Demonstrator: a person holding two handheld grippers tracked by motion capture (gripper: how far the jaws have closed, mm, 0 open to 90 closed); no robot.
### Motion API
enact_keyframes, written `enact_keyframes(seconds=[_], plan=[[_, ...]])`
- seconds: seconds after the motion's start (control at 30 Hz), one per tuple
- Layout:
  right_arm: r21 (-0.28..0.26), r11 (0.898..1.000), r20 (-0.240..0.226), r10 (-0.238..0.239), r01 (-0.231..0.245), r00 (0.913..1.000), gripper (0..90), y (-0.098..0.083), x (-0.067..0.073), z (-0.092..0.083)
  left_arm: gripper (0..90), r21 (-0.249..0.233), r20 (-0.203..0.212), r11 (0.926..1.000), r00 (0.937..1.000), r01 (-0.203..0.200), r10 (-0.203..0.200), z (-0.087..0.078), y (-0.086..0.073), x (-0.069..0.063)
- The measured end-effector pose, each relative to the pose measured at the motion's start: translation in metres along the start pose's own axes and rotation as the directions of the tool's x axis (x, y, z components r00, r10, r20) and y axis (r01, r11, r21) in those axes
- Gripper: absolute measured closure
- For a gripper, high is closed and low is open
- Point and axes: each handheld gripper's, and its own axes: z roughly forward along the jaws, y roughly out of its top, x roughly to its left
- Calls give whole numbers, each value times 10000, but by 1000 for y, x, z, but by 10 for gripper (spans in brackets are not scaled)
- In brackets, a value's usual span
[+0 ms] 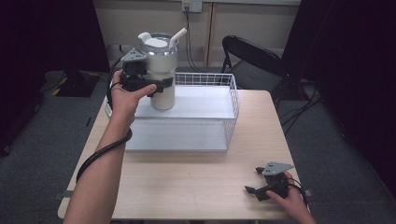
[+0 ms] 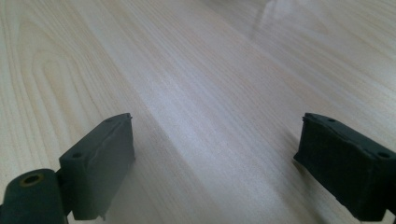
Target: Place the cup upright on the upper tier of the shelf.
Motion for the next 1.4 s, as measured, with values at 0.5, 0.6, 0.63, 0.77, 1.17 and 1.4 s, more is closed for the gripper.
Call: enact_keyframes(seconds=[0.5, 0.6, 0.63, 0.77, 1.17, 1.4], plan=[[1, 10000, 4, 0, 0, 10000, 102, 0, 0, 0, 102, 19, 17, 9999, 9999, -115, 115, -3, -2, -1], [-2, 10000, 0, -11, 11, 10000, 102, 0, 0, 0, 102, 49, 30, 9999, 9999, -153, 153, -4, -2, -1], [1, 10000, 2, -5, 5, 10000, 102, 0, 0, 0, 102, 34, 9, 9999, 9999, -144, 144, -4, -2, -1], [0, 10000, 1, -4, 4, 10000, 102, 0, 0, 0, 102, 20, 3, 9997, 9997, -244, 244, -5, -4, -2], [1, 10000, 2, 2, -2, 10000, 102, 0, 0, 0, 101, -204, -50, 9994, 9996, -275, 274, -8, -10, -5], [1, 10000, 4, 1, -1, 10000, 102, 0, 0, 0, 100, -122, -138, 9995, 9994, -304, 303, -8, -10, -6]])
